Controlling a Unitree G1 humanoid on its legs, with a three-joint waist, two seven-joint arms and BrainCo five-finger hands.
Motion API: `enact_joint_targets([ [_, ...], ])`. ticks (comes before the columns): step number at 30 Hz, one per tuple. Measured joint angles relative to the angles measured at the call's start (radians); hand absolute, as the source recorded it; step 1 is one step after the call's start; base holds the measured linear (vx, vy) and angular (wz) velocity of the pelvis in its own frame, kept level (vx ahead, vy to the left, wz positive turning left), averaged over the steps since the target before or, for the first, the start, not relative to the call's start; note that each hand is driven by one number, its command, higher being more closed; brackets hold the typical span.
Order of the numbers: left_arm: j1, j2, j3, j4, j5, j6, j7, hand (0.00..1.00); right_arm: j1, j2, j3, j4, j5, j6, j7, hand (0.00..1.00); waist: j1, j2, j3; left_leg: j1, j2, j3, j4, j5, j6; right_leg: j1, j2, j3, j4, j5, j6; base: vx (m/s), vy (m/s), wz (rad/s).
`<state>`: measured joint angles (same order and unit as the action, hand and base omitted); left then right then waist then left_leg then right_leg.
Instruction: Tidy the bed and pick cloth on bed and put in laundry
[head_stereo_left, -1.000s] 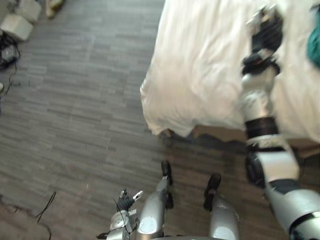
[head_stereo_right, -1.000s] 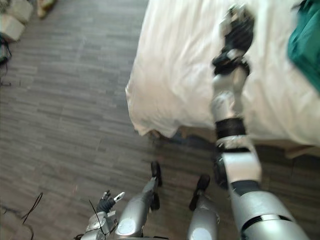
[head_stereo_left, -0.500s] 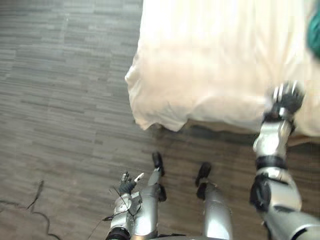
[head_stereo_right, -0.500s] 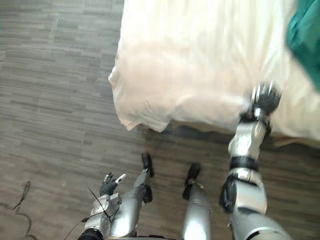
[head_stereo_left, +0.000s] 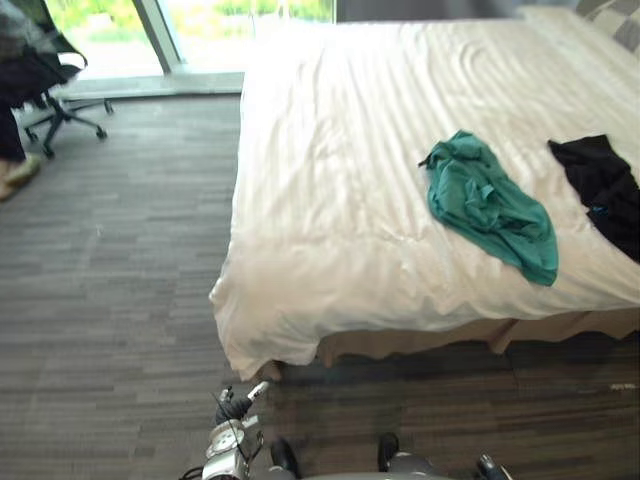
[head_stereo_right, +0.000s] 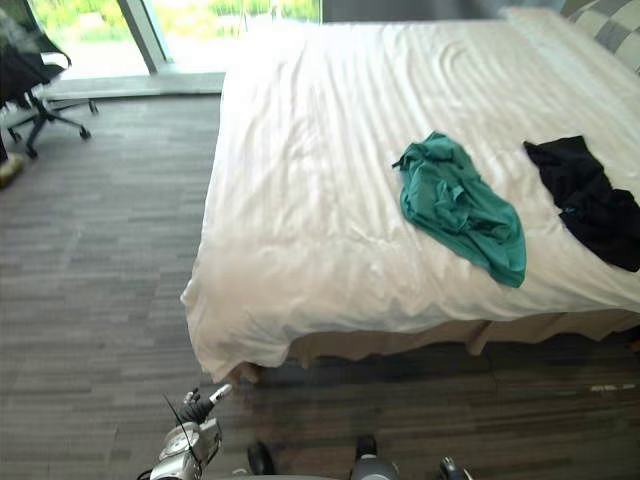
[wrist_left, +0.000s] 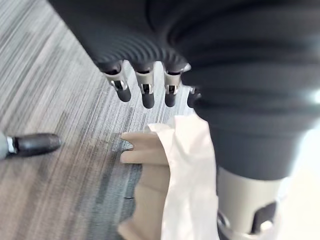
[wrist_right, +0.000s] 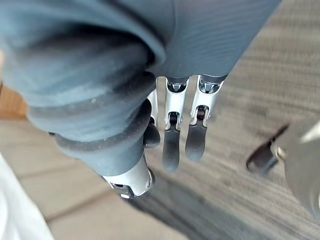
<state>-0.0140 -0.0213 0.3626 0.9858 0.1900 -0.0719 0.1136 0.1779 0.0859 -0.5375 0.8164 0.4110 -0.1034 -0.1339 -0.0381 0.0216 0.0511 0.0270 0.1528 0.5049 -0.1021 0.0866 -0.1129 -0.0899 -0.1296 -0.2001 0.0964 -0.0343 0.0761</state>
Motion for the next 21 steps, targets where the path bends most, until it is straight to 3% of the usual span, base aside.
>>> enact_joint_targets([
  [2, 0.011, 0.03, -0.048, 0.037, 0.14, 0.021, -0.045, 0.0, -0.028, -0.005, 0.067, -0.014, -0.031, 0.003, 0.03, 0.0, -0.003, 0.017, -0.011, 0.026, 0.015, 0.041, 0.0, -0.007, -0.009, 0.007, 0.024, 0.041, -0.024, 0.008, -0.002, 0.01, -0.047, -0.55],
  [4, 0.013, 0.045, -0.065, 0.047, 0.204, 0.033, -0.053, 0.0, -0.036, -0.006, 0.094, -0.013, -0.04, 0.003, 0.04, 0.0, -0.001, 0.019, -0.014, 0.047, 0.025, 0.072, 0.003, -0.013, -0.018, 0.021, 0.044, 0.074, -0.043, 0.021, -0.011, 0.05, -0.054, -0.56],
  [7, 0.011, 0.074, -0.057, 0.056, 0.205, 0.051, -0.045, 0.0, -0.038, -0.015, 0.108, 0.03, -0.054, 0.006, 0.065, 0.0, -0.001, 0.0, -0.003, 0.084, 0.048, 0.103, 0.066, -0.045, -0.038, 0.034, 0.071, 0.153, -0.044, 0.024, -0.02, 0.06, -0.045, -0.7],
  [9, 0.006, 0.086, -0.03, 0.055, 0.159, 0.054, -0.026, 0.0, -0.043, -0.024, 0.111, 0.072, -0.07, 0.014, 0.072, 0.0, 0.002, -0.042, 0.008, 0.03, 0.068, -0.023, 0.254, -0.083, -0.019, 0.026, 0.064, 0.215, -0.016, 0.02, -0.027, 0.06, -0.094, -0.89],
  [10, 0.002, 0.076, -0.01, 0.055, 0.089, 0.053, 0.0, 0.0, -0.044, -0.04, 0.113, 0.095, -0.073, 0.017, 0.071, 0.0, 0.006, -0.052, 0.009, -0.031, 0.063, -0.175, 0.378, -0.114, -0.004, 0.008, 0.059, 0.264, 0.009, 0.02, -0.026, 0.06, -0.069, -1.01],
  [11, -0.002, 0.052, 0.004, 0.054, 0.036, 0.05, 0.02, 0.0, -0.045, -0.065, 0.114, 0.116, -0.085, 0.022, 0.07, 0.0, 0.013, -0.046, 0.012, -0.061, 0.056, -0.325, 0.442, -0.158, -0.001, -0.006, 0.062, 0.304, 0.018, 0.018, -0.023, 0.04, 0.051, -1.28],
  [12, -0.005, 0.027, 0.006, 0.053, -0.007, 0.046, 0.036, 0.0, -0.044, -0.093, 0.112, 0.134, -0.1, 0.026, 0.069, 0.0, 0.025, -0.019, 0.015, -0.06, 0.055, -0.436, 0.474, -0.191, -0.002, -0.014, 0.078, 0.344, 0.025, 0.021, -0.017, 0.01, 0.172, -1.36],
  [14, -0.004, -0.031, 0.009, 0.047, -0.126, 0.019, 0.06, 0.0, -0.039, -0.132, 0.106, 0.16, -0.127, 0.041, 0.056, 0.0, 0.028, 0.011, 0.015, 0.013, 0.021, -0.595, 0.454, -0.273, -0.004, -0.031, 0.105, 0.461, 0.047, 0.016, 0.02, -0.01, 0.279, -1.6],
  [15, -0.005, -0.046, -0.004, 0.034, -0.151, 0.009, 0.063, 0.0, -0.036, -0.13, 0.107, 0.161, -0.139, 0.044, 0.05, 0.0, 0.026, 0.01, 0.014, 0.044, 0.007, -0.622, 0.418, -0.294, -0.008, -0.045, 0.111, 0.496, 0.055, 0.018, 0.03, -0.04, 0.295, -1.24],
  [16, -0.006, -0.052, -0.017, 0.028, -0.162, 0.002, 0.063, 0.0, -0.033, -0.126, 0.106, 0.162, -0.146, 0.045, 0.05, 0.0, 0.022, 0.009, 0.011, 0.06, 0.0, -0.63, 0.389, -0.307, -0.016, -0.055, 0.112, 0.512, 0.055, 0.022, 0.04, -0.06, 0.217, -0.75],
  [17, -0.01, -0.053, -0.06, 0.019, -0.176, -0.007, 0.061, 0.0, -0.026, -0.122, 0.106, 0.161, -0.149, 0.047, 0.048, 0.0, -0.003, 0.01, 0.006, 0.088, -0.008, -0.613, 0.323, -0.326, -0.033, -0.068, 0.1, 0.534, 0.04, 0.04, 0.062, -0.08, 0.249, -0.46],
  [18, -0.021, -0.054, -0.081, 0.007, -0.18, -0.011, 0.061, 0.0, -0.018, -0.106, 0.105, 0.153, -0.152, 0.048, 0.045, 0.0, -0.018, -0.001, 0.007, 0.099, -0.02, -0.585, 0.268, -0.335, -0.019, -0.088, 0.087, 0.549, 0.032, 0.054, 0.078, -0.13, 0.318, -0.42],
  [19, -0.037, -0.057, -0.099, -0.005, -0.18, -0.015, 0.061, 0.0, -0.012, -0.085, 0.105, 0.137, -0.156, 0.05, 0.043, 0.0, -0.021, -0.018, 0.013, 0.111, -0.042, -0.549, 0.223, -0.345, -0.008, -0.111, 0.073, 0.57, 0.03, 0.067, 0.096, -0.17, 0.348, -0.63],
  [20, -0.057, -0.05, -0.103, -0.007, -0.179, -0.021, 0.061, 0.0, -0.009, -0.053, 0.105, 0.128, -0.158, 0.058, 0.04, 0.0, -0.016, -0.055, 0.031, 0.13, -0.082, -0.497, 0.194, -0.349, 0.011, -0.139, 0.057, 0.611, 0.028, 0.093, 0.108, -0.17, 0.25, -0.85],
  [21, -0.056, -0.045, -0.111, -0.006, -0.179, -0.021, 0.062, 0.0, -0.013, -0.041, 0.103, 0.121, -0.158, 0.064, 0.039, 0.0, -0.009, -0.068, 0.037, 0.132, -0.099, -0.467, 0.194, -0.346, 0.016, -0.151, 0.044, 0.622, 0.024, 0.115, 0.101, -0.22, 0.182, -1.45],
])
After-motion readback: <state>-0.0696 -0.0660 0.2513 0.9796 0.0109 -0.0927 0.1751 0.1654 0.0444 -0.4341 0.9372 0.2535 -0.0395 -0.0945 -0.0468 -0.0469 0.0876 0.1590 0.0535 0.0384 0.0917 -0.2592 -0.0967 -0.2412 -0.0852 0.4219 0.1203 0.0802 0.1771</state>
